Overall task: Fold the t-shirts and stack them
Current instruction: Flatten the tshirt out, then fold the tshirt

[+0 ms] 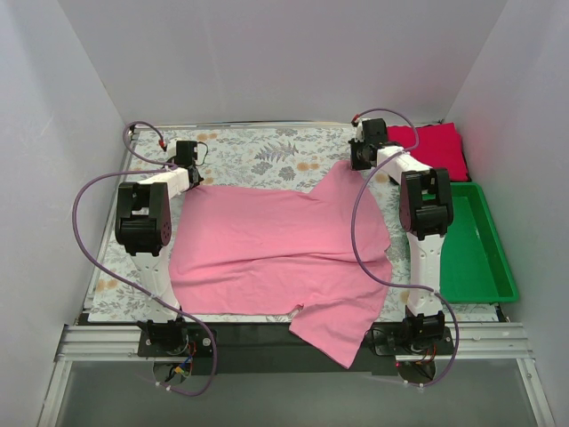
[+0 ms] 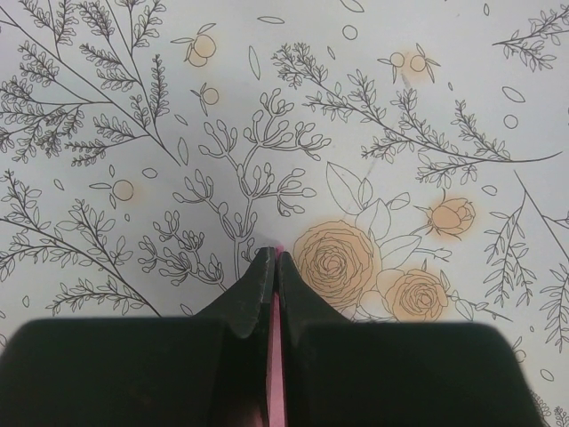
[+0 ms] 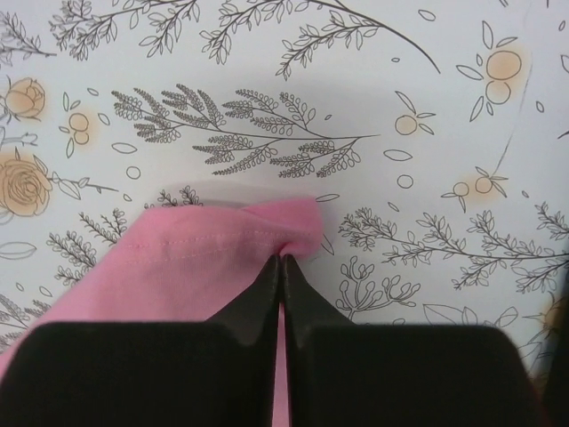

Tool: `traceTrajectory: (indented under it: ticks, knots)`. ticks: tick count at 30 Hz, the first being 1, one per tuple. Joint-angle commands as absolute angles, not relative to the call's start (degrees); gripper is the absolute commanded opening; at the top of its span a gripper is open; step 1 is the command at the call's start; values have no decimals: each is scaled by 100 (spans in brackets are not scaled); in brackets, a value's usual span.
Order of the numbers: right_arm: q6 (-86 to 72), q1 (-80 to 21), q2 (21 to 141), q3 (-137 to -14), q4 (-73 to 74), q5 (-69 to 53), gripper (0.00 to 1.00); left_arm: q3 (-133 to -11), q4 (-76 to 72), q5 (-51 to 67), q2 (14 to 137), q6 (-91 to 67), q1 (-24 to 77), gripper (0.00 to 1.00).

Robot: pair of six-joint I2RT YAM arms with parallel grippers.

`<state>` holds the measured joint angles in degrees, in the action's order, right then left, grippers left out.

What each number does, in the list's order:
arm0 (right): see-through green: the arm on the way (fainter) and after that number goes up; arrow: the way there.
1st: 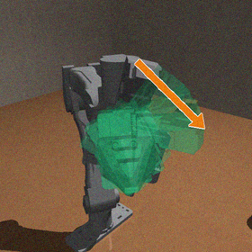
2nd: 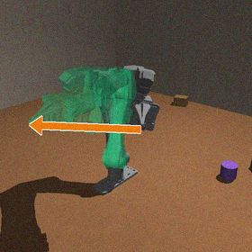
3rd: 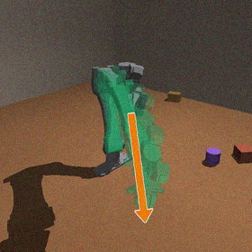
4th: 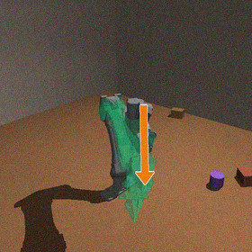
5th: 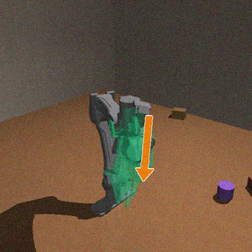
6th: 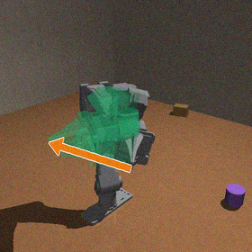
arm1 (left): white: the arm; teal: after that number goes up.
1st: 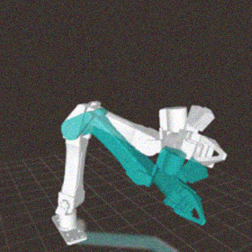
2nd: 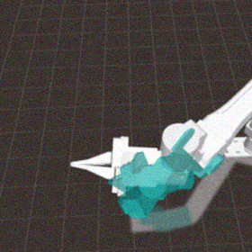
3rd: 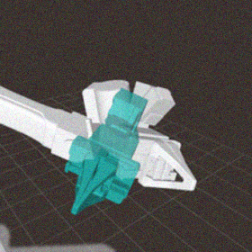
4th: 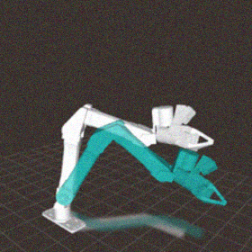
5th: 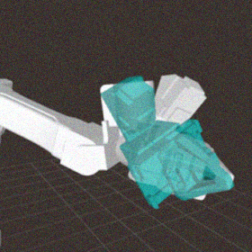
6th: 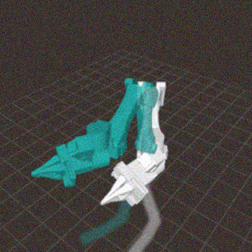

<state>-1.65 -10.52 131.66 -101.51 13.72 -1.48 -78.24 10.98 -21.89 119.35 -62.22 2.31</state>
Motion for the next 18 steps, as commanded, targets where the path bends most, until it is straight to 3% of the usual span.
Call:
traceTrajectory:
  ticks: [1, 12, 18]
  knots:
    - [-176, -1037, 13175, -10283, 1459, -264, 1, -7515, 2065, -2074, 12050, -6249, 185, 0]
    - [130, -1046, 12069, -10636, 1389, -579, 1, -7576, 2311, -2188, 11585, -6319, 132, 0]
    - [36, -1064, 10715, -8627, 448, -616, 1, -7226, 2329, -2162, 11233, -6477, 105, 0]
